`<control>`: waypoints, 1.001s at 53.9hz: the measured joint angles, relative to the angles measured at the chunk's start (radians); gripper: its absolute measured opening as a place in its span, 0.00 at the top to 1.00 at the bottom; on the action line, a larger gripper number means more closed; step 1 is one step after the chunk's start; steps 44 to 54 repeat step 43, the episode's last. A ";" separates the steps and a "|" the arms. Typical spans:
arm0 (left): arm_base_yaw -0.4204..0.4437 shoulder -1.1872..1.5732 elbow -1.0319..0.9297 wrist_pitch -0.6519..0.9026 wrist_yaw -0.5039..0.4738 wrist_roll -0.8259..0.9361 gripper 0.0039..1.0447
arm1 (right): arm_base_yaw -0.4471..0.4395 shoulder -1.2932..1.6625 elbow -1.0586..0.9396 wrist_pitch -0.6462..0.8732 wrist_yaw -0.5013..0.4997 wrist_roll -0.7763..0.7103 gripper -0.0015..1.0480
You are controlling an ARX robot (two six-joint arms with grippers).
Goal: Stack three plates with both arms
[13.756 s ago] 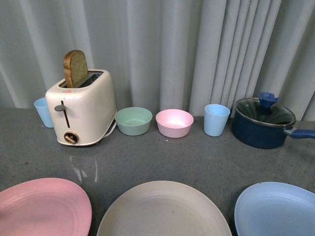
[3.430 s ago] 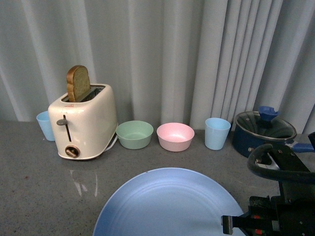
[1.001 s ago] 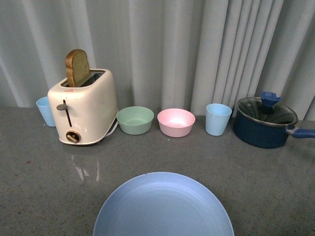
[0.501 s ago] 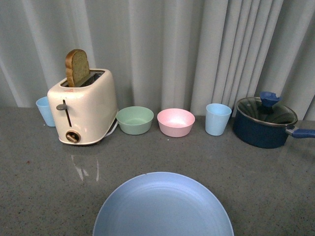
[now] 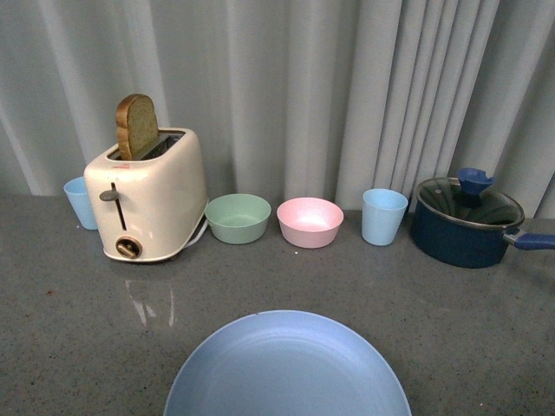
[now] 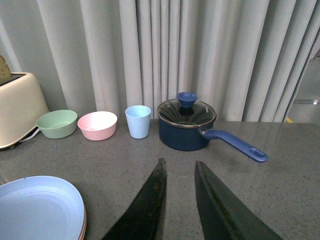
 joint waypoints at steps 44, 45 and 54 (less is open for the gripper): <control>0.000 0.000 0.000 0.000 0.000 0.000 0.06 | 0.000 0.000 0.000 0.000 0.000 0.000 0.07; 0.000 0.000 0.000 0.000 0.000 0.000 0.06 | 0.000 0.000 0.000 0.000 0.000 0.000 0.07; 0.000 0.000 0.000 0.000 0.000 0.000 0.06 | 0.000 0.000 0.000 0.000 0.000 0.000 0.07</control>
